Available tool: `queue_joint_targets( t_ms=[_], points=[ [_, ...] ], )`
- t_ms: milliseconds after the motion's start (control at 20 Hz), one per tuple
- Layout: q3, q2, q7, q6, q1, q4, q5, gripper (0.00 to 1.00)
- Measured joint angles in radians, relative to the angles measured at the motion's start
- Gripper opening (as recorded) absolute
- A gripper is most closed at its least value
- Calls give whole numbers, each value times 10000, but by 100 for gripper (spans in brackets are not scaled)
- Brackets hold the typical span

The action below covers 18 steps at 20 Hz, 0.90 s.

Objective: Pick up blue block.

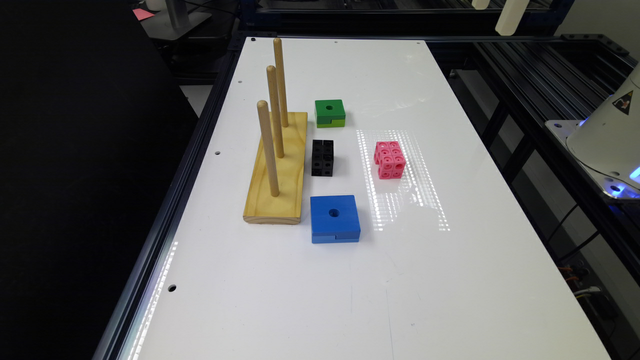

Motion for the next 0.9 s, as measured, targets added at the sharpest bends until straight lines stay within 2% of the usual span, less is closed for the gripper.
queue_joint_targets(
  t_ms=[450, 800, 900],
  points=[
    [65, -35, 0, -5, 10, -1, 16, 100],
    [284, -38, 34, 46, 32, 1, 163, 100],
    [394, -35, 71, 111, 61, 1, 256, 100]
  ],
)
